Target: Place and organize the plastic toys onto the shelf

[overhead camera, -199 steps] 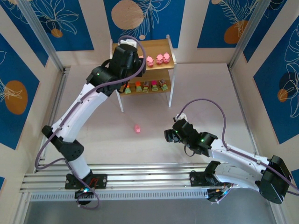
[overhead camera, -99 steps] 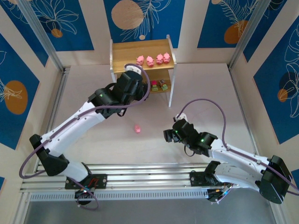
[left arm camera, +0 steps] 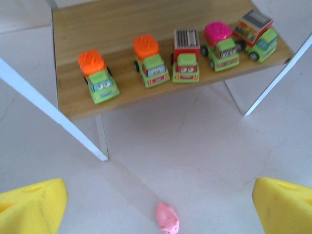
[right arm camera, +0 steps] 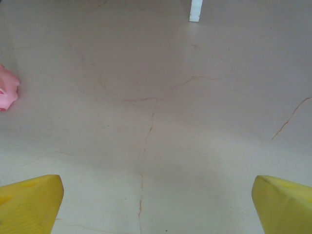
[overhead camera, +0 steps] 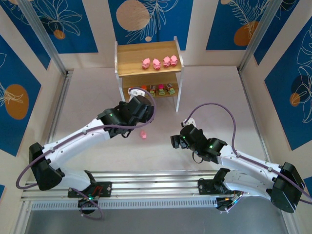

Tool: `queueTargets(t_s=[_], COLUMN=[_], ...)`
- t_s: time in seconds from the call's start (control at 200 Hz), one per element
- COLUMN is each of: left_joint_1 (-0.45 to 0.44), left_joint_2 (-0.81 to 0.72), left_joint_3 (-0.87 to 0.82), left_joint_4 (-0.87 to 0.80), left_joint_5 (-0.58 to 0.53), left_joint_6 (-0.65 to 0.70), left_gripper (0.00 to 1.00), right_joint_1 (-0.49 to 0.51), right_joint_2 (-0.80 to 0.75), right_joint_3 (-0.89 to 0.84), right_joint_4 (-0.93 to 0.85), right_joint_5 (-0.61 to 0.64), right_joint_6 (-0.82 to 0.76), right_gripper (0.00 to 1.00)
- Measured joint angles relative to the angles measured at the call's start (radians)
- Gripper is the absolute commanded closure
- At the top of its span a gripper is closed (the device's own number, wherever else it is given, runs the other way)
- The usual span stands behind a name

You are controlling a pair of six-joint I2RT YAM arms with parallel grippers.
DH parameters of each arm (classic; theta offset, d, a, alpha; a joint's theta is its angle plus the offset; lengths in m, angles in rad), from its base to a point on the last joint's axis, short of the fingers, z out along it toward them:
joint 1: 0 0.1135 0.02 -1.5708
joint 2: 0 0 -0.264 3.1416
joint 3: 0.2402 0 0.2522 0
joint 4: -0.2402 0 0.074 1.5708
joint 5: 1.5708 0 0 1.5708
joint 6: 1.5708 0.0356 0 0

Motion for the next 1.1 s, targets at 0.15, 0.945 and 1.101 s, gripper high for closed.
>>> queueTargets(t_s=[0.15, 0.945, 1.101], left_joint_1=[-0.016, -0.040, -0.040], left_joint_2=[0.003, 0.251, 0.302], left_joint_3=[-0.051, -0.129, -0.143], left_joint_4=[0.002, -0.019, 0.002], left_joint_5=[0.000, 0.005, 0.028], left_joint_6=[-0.071, -0.429, -0.467], left_gripper=[0.01, 0.09, 0.14], right_joint_1=[0.002, 0.002, 0.002], right_joint_2=[0.000, 0.007, 0.007], right_joint_3=[0.000, 0.000, 0.000], right_joint_4=[-0.003, -0.003, -0.003], right_joint_5=[0.007, 0.007, 0.008], right_joint_6=[0.000, 0.000, 0.000], right_gripper=[0.01, 0.00, 0.03])
